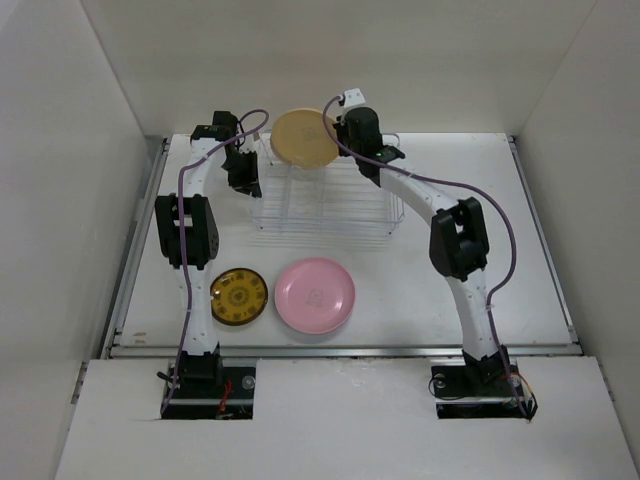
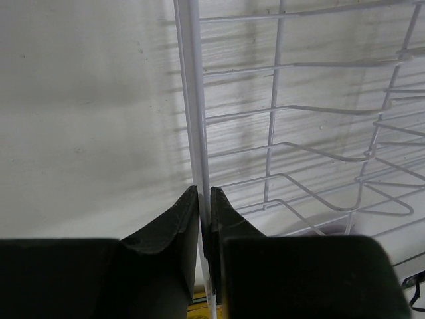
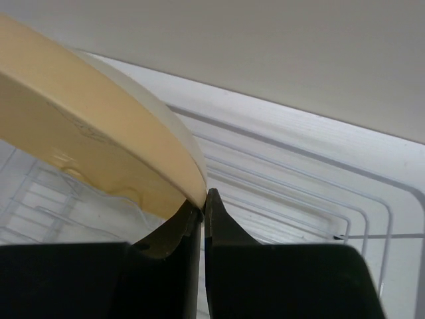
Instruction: Unload the plates from the dish rack
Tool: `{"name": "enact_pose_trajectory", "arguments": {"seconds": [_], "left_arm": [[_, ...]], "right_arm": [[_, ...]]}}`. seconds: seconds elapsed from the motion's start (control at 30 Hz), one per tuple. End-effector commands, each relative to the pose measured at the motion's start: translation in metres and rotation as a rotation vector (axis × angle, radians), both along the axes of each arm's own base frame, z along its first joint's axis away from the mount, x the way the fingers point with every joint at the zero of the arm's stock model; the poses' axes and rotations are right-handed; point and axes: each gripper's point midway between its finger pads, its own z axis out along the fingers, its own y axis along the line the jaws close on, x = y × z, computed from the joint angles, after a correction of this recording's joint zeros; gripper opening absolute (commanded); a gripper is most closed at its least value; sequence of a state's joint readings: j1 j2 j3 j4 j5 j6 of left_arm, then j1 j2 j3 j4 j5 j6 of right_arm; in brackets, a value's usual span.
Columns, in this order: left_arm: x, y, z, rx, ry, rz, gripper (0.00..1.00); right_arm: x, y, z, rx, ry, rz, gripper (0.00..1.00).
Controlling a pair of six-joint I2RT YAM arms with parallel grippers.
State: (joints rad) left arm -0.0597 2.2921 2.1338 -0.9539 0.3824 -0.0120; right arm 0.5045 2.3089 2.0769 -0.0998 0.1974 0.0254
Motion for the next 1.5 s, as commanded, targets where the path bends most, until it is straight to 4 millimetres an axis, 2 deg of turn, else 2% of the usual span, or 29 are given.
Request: {"name": "enact_pose_trajectory", "arguments": {"seconds": [0.0,0.2,0.23,0.3,0.33,0.37,0.4,0.43,0.53,0.57,0.63,0.67,0.7,0.73,0.77,0.8,0.87,0.9,0.97,1.0,1.1,1.13,1.2,1.23,1.27,1.33,1.4,1.43,1.47], "left_arm": [[-0.002,0.009,0.011,0.021,-0.012,0.048,0.0],[-0.002,0.009,0.012,0.018,-0.009,0.056,0.0],[-0.002,0.009,0.012,0.018,-0.009,0.056,0.0],[-0.002,0.009,0.012,0.018,-0.009,0.056,0.0],[0.0,0.009,0.014,0.018,-0.018,0.056,0.0],[0.0,0.009,0.014,0.018,-0.018,0.056,0.0],[-0.002,0.009,0.014,0.018,-0.009,0.056,0.0],[-0.002,0.009,0.014,0.018,-0.009,0.056,0.0],[0.0,0.009,0.016,0.021,-0.021,0.046,0.0],[0.002,0.009,0.02,0.02,-0.034,0.047,0.03],[0.002,0.01,0.022,0.023,-0.037,0.037,0.17],[0.002,0.01,0.022,0.027,-0.041,0.027,0.22],[0.004,0.01,0.025,0.026,-0.05,0.027,0.27],[0.004,0.01,0.029,0.028,-0.062,0.02,0.31],[0.004,0.01,0.034,0.028,-0.073,0.02,0.39],[0.006,0.01,0.034,0.027,-0.082,0.02,0.42],[0.008,0.012,0.04,0.034,-0.103,0.023,0.46],[0.01,0.012,0.046,0.033,-0.124,0.024,0.47],[0.012,0.014,0.054,0.043,-0.146,0.029,0.49],[0.012,0.014,0.058,0.043,-0.155,0.029,0.5],[0.016,0.016,0.064,0.053,-0.176,0.035,0.5],[0.016,0.016,0.064,0.053,-0.176,0.035,0.5],[0.013,0.017,0.067,0.058,-0.172,0.046,0.5],[0.013,0.017,0.067,0.058,-0.172,0.046,0.5],[0.01,0.017,0.066,0.059,-0.16,0.046,0.5],[0.008,0.017,0.066,0.056,-0.148,0.054,0.5],[0.004,0.012,0.06,0.057,-0.129,0.044,0.5],[0.004,0.012,0.065,0.056,-0.14,0.044,0.5],[0.002,0.013,0.062,0.057,-0.129,0.044,0.52]], "right_arm": [[-0.016,0.005,0.097,0.135,-0.147,0.023,0.01],[-0.022,-0.003,0.098,0.119,-0.13,0.0,0.0],[-0.025,-0.002,0.107,0.129,-0.141,0.014,0.0],[-0.03,0.0,0.114,0.136,-0.14,0.039,0.0],[-0.033,-0.002,0.125,0.144,-0.156,0.04,0.0],[-0.035,0.0,0.123,0.142,-0.145,0.053,0.0],[-0.038,-0.001,0.133,0.15,-0.16,0.053,0.0],[-0.041,-0.001,0.126,0.138,-0.132,0.061,0.0],[-0.055,-0.001,0.131,0.131,-0.096,0.102,0.0],[-0.067,-0.002,0.127,0.114,-0.047,0.122,0.0],[-0.083,-0.004,0.122,0.094,0.018,0.182,0.0],[-0.106,0.004,0.101,0.088,0.122,0.273,0.0],[-0.123,0.004,0.102,0.094,0.158,0.319,0.0],[-0.139,0.006,0.093,0.096,0.213,0.362,0.0],[-0.168,0.007,0.067,0.094,0.347,0.434,0.0],[-0.186,0.005,0.063,0.099,0.401,0.466,0.0],[-0.216,0.001,0.042,0.099,0.531,0.508,0.0],[-0.242,-0.007,0.018,0.089,0.66,0.519,0.0],[-0.264,-0.019,0.001,0.063,0.744,0.509,0.0],[-0.285,-0.021,-0.022,0.031,0.817,0.509,0.0],[-0.313,-0.023,-0.036,0.01,0.883,0.532,0.0],[-0.326,-0.021,-0.048,-0.017,0.917,0.541,0.0],[-0.332,-0.018,-0.052,-0.043,0.921,0.545,0.0],[-0.341,-0.016,-0.056,-0.059,0.943,0.559,0.0],[-0.346,-0.015,-0.065,-0.074,0.978,0.559,0.01],[-0.348,-0.014,-0.07,-0.09,0.986,0.557,0.18],[-0.35,-0.012,-0.072,-0.119,0.979,0.541,0.42],[-0.35,-0.012,-0.072,-0.119,0.979,0.541,0.61],[-0.344,-0.01,-0.066,-0.118,0.954,0.538,0.68]]}}
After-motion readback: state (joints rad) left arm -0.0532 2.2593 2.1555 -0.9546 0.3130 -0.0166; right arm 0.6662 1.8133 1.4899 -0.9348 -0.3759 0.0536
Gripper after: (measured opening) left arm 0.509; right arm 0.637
